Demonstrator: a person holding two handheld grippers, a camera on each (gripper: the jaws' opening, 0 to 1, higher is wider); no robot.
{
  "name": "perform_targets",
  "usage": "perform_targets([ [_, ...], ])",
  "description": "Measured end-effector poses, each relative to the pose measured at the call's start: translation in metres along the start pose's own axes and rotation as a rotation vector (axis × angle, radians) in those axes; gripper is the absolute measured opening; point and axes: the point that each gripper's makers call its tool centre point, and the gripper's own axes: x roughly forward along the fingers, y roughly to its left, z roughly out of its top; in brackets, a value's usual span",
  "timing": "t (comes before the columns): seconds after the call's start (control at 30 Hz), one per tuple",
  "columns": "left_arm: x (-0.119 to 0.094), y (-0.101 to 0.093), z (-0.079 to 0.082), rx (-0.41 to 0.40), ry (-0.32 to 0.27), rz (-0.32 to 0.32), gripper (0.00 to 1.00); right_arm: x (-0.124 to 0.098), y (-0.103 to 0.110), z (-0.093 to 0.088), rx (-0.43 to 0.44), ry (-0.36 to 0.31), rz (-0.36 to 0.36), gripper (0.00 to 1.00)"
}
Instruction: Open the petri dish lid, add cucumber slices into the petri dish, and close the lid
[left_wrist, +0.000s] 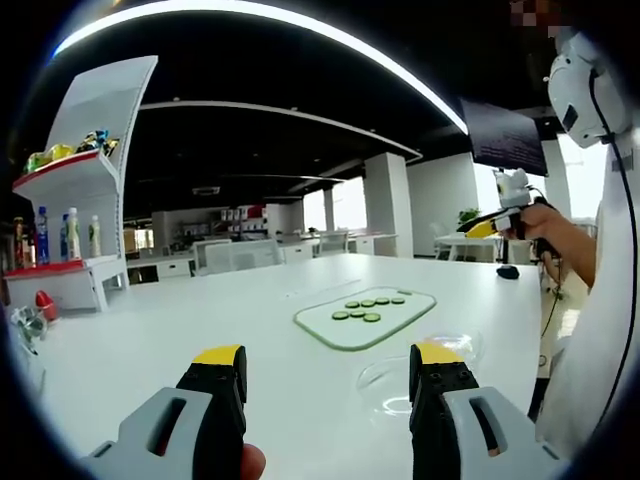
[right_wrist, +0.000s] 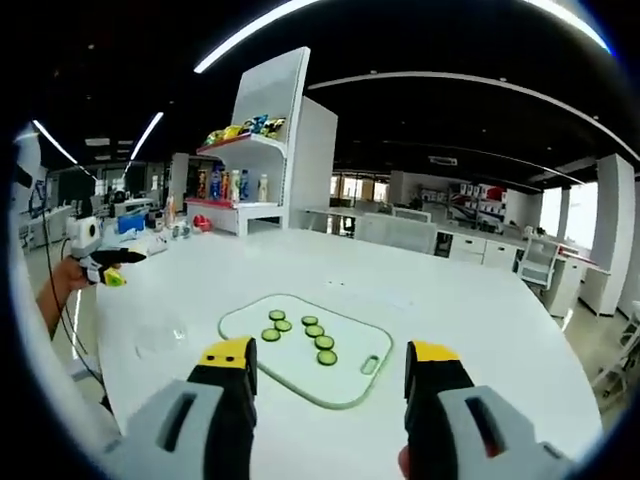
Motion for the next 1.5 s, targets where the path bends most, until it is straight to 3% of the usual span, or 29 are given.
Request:
perform_targets([
  [0.63, -0.001, -0.009, -0.003, 0.010, 0.013, -0.033, 0.66, 0.070, 0.057, -0.015, -0.012, 0.092, 0.068, 0.58],
  [1.0, 0.000, -0.013, -0.008, 0.006, 0.020, -0.046, 0.66, 0.099, 0.090, -0.025, -0.049, 0.138, 0.158, 0.55],
  [1.5, 0.001, -0.015, -0.012, 0.011, 0.036, -0.052, 0.66, 0.132, 0.108, -0.040, -0.073, 0.198, 0.241, 0.52],
])
